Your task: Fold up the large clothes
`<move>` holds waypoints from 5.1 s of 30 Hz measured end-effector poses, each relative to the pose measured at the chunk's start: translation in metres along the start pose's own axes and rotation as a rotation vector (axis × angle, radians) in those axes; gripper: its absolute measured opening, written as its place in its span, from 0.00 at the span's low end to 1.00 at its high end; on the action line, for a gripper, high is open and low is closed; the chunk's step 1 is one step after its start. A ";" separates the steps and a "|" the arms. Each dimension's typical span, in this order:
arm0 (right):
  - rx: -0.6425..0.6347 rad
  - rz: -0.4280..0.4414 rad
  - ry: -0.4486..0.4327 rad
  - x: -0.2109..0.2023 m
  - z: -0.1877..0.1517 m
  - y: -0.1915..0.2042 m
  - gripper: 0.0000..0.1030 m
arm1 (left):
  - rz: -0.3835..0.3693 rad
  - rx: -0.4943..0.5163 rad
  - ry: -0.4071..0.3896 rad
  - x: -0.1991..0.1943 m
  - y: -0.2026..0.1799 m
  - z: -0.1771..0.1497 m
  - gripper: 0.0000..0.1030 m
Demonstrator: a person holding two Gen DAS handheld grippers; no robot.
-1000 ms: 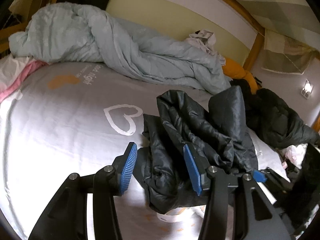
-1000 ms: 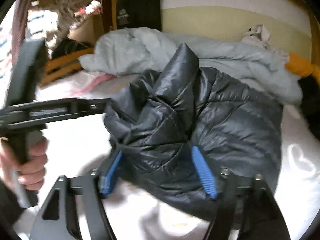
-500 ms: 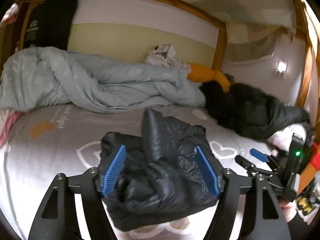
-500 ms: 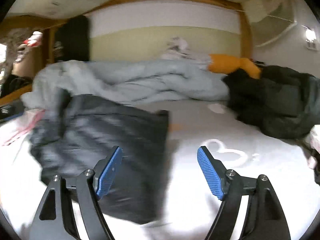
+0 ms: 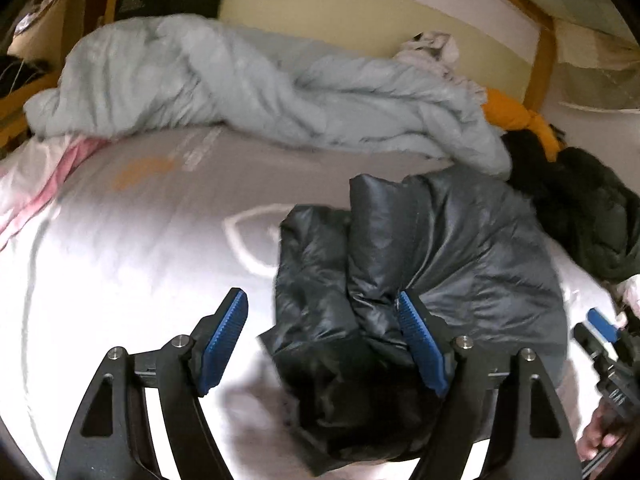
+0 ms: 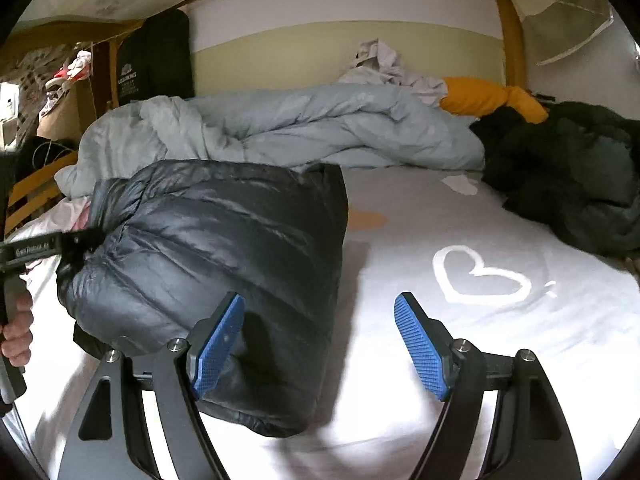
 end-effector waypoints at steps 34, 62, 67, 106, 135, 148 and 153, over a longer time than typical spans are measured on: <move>0.004 0.019 0.127 0.034 -0.032 0.005 0.61 | 0.000 0.016 -0.079 -0.002 0.006 -0.017 0.60; 0.009 0.071 0.183 0.156 -0.022 0.052 0.28 | 0.083 0.105 0.002 0.080 -0.009 -0.040 0.56; -0.035 0.036 0.140 0.157 -0.024 0.052 0.28 | 0.077 0.096 0.026 0.086 -0.007 -0.044 0.56; 0.424 0.352 0.261 0.091 -0.063 0.021 0.64 | -0.363 -0.524 0.258 0.027 -0.014 -0.079 0.73; 0.219 -0.114 -0.122 0.007 0.088 -0.235 0.47 | -0.575 -0.035 -0.055 0.090 -0.316 0.047 0.44; 0.192 -0.114 0.025 0.116 0.035 -0.255 0.47 | -0.390 0.098 -0.082 0.169 -0.324 0.004 0.42; 0.212 -0.129 0.033 0.114 0.030 -0.268 0.50 | -0.309 0.126 -0.137 0.167 -0.320 0.002 0.65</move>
Point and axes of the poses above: each gripper's, at about its wrist camera, not at the fingertips, and x roughly the way its jaws point, y to its left, z to its top, the point moved 10 cm from there along x, roughly the way its jaws point, and after that the axes turned 13 degrees about -y, right-handed, at the moved point
